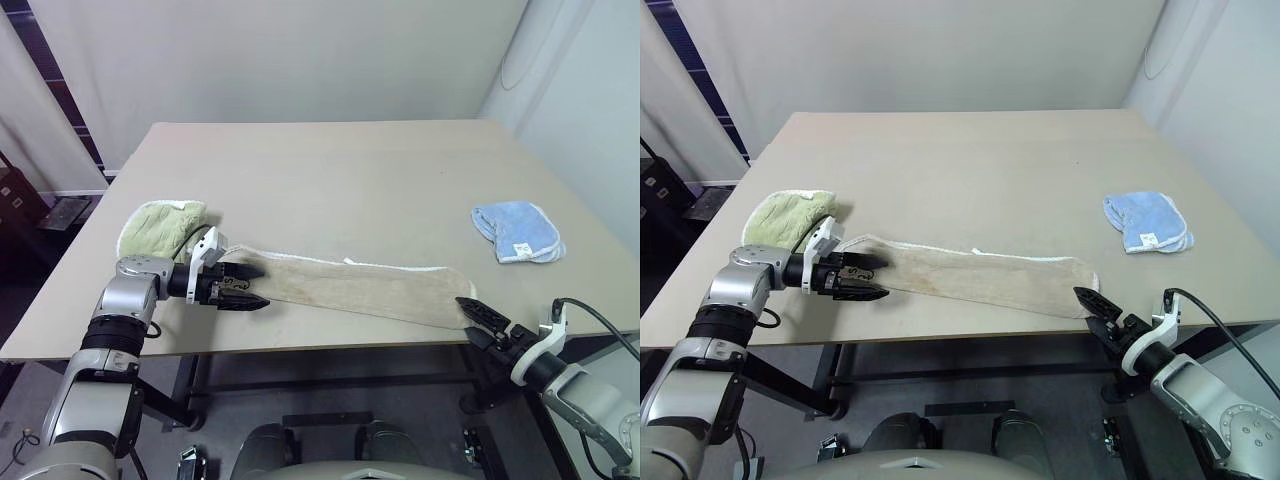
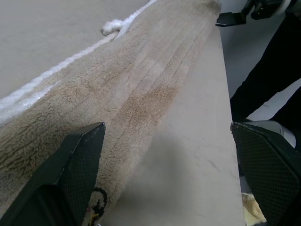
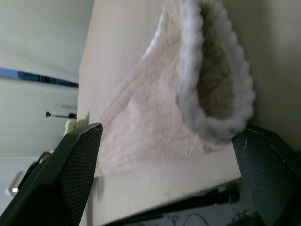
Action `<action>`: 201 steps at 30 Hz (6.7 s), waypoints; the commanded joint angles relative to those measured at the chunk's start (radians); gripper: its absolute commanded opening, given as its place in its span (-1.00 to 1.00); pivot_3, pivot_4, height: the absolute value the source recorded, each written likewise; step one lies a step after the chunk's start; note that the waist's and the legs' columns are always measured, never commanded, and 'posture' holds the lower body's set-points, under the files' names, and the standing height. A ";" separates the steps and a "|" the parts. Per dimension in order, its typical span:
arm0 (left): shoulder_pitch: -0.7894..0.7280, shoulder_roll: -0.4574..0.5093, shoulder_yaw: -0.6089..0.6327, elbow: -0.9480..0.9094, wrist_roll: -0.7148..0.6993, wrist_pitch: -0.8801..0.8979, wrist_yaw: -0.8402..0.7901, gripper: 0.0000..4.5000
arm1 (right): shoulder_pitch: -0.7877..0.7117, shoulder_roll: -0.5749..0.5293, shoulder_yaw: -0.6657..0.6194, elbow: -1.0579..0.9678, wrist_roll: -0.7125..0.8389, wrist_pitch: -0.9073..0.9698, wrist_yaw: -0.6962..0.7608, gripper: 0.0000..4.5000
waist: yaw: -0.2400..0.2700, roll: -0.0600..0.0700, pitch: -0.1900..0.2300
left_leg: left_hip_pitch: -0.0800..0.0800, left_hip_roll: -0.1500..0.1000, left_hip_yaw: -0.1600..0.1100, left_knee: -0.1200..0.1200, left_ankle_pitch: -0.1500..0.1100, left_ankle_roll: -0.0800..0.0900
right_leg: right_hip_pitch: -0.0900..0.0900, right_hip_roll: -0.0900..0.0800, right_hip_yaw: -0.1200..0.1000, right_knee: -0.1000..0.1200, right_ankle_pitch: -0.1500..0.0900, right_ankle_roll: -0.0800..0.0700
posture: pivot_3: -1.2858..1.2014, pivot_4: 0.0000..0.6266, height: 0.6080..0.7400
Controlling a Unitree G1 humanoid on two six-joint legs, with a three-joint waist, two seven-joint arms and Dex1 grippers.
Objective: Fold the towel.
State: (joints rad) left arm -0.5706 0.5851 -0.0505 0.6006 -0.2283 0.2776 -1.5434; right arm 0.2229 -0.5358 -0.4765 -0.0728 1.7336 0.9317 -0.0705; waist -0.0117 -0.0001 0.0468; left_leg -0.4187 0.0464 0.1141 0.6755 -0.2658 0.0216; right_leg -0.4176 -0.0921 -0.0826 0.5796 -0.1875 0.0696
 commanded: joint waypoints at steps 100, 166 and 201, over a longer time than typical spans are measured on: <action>-0.192 -0.546 -0.199 0.447 0.219 -0.392 0.367 -1.00 | -0.473 0.230 0.430 0.333 -1.294 -0.532 0.583 -0.98 | -0.005 0.004 -0.004 | 0.002 0.002 0.002 0.009 -0.001 0.002 | -0.005 0.004 0.002 0.014 0.003 -0.002 | 0.03 -1.00 1.00; 0.066 0.075 0.293 -0.395 -0.603 1.337 0.709 0.95 | -0.396 0.245 0.233 -0.189 -0.715 -0.055 0.420 -1.00 | -0.004 0.009 0.000 | -0.007 0.002 0.002 0.004 0.000 0.000 | -0.022 0.003 0.002 0.016 0.003 -0.005 | 0.03 -1.00 1.00; 0.025 -0.028 0.300 -0.116 -0.501 1.107 0.837 -0.98 | -0.412 0.232 0.197 -0.141 -0.725 -0.046 0.335 -1.00 | -0.010 0.010 0.000 | -0.005 0.002 0.002 -0.003 0.002 -0.004 | -0.023 0.006 0.002 0.016 0.008 -0.013 | 0.03 -1.00 1.00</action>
State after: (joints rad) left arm -0.5450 0.5450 0.2498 0.4682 -0.7490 1.3946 -0.7016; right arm -0.1732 -0.2960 -0.2621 -0.2066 1.0033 0.8889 0.2607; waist -0.0217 0.0101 0.0464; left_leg -0.4238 0.0486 0.1160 0.6723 -0.2639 0.0181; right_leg -0.4407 -0.0863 -0.0810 0.5953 -0.1796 0.0569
